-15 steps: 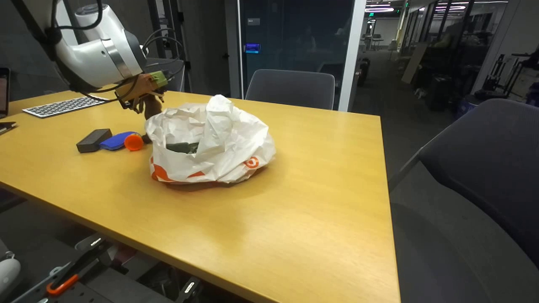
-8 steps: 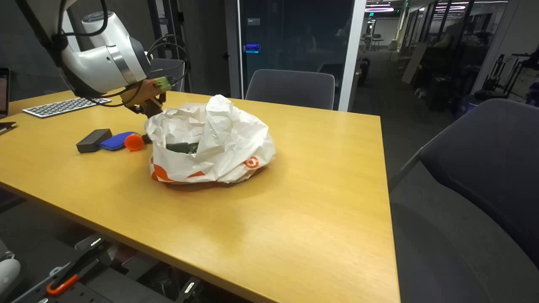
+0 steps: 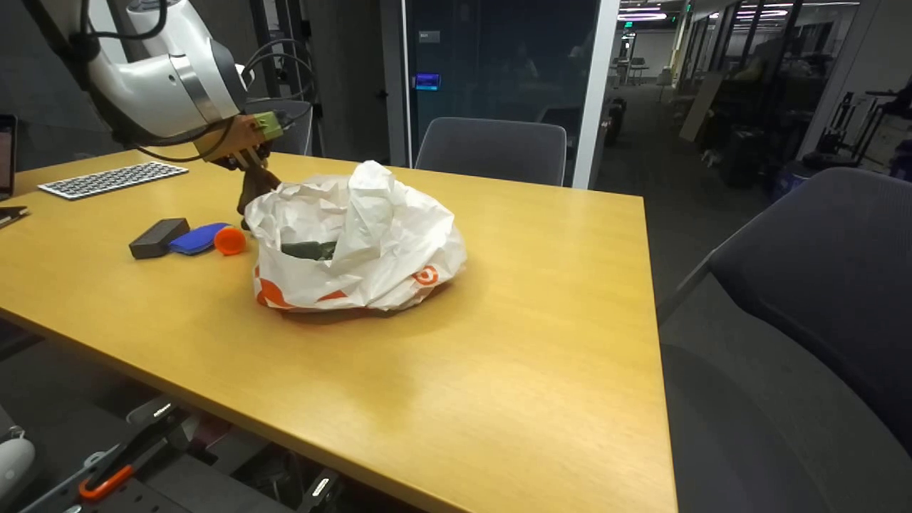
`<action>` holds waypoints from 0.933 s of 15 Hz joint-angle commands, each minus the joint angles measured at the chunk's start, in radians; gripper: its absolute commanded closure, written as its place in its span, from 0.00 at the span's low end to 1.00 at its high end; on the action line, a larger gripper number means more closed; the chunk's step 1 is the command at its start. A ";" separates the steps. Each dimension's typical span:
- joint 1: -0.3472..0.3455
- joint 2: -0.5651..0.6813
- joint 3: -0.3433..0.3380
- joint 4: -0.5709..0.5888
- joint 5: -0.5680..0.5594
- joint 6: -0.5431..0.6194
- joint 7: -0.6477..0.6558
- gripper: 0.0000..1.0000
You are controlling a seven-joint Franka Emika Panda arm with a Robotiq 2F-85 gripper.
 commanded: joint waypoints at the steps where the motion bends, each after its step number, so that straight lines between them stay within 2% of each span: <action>1: 0.074 -0.193 -0.097 -0.072 -0.049 0.009 0.113 0.87; 2: 0.131 -0.238 -0.178 -0.075 -0.115 0.017 0.180 0.87; 4: 0.200 -0.335 -0.284 -0.075 -0.250 -0.031 0.301 0.87; 6: 0.236 -0.442 -0.352 -0.081 -0.420 -0.100 0.458 0.87; 7: 0.238 -0.499 -0.361 -0.090 -0.499 -0.150 0.533 0.87; 8: 0.230 -0.561 -0.360 -0.116 -0.584 -0.209 0.611 0.87; 10: 0.208 -0.686 -0.329 -0.182 -0.683 -0.356 0.713 0.87; 12: 0.195 -0.810 -0.304 -0.292 -0.708 -0.519 0.748 0.87; 13: 0.039 -0.848 -0.149 -0.353 -0.643 -0.573 0.726 0.87; 14: 0.055 -0.860 -0.096 -0.395 -0.604 -0.668 0.767 0.87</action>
